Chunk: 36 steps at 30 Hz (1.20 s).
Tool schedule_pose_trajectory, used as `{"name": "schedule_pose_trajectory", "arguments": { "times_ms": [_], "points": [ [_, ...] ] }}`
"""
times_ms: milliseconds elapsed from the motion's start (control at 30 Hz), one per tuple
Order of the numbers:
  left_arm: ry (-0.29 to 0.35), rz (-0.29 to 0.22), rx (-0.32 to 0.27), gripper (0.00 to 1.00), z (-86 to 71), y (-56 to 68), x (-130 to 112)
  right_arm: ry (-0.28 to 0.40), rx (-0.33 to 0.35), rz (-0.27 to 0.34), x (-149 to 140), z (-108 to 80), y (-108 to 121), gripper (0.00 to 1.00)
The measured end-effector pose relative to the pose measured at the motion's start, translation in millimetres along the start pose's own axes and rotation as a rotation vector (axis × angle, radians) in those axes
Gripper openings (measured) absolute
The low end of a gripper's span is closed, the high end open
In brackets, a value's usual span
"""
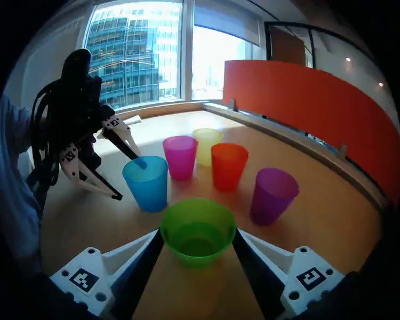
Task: Pour water
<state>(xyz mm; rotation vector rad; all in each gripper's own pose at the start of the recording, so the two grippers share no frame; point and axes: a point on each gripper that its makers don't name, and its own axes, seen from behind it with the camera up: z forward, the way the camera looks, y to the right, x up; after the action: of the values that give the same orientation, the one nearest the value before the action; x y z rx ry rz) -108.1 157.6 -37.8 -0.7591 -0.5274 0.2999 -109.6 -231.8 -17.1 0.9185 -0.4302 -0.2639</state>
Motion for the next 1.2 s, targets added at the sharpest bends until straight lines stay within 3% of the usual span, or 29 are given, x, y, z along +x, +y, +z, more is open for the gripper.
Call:
{"name": "schedule_pose_trajectory", "arguments": {
  "times_ms": [400,900,1033,1200],
  "points": [
    [0.008,-0.018,0.031,0.96,-14.8,-1.9,-2.2,-0.015,-0.042,-0.014,-10.1,-23.8,0.8,0.99],
    [0.058,-0.068,0.137,0.96,-48.6,-17.9,-1.7,0.015,-0.147,0.016,-14.7,-73.4,14.3,1.00],
    [0.081,-0.093,0.176,0.96,-55.2,-26.7,0.3,0.031,-0.188,0.039,-12.9,-83.6,21.1,0.99],
    [0.129,-0.128,0.263,0.96,-65.2,-46.8,4.7,0.053,-0.255,0.064,-12.8,-95.8,32.4,0.99]
  ]
}}
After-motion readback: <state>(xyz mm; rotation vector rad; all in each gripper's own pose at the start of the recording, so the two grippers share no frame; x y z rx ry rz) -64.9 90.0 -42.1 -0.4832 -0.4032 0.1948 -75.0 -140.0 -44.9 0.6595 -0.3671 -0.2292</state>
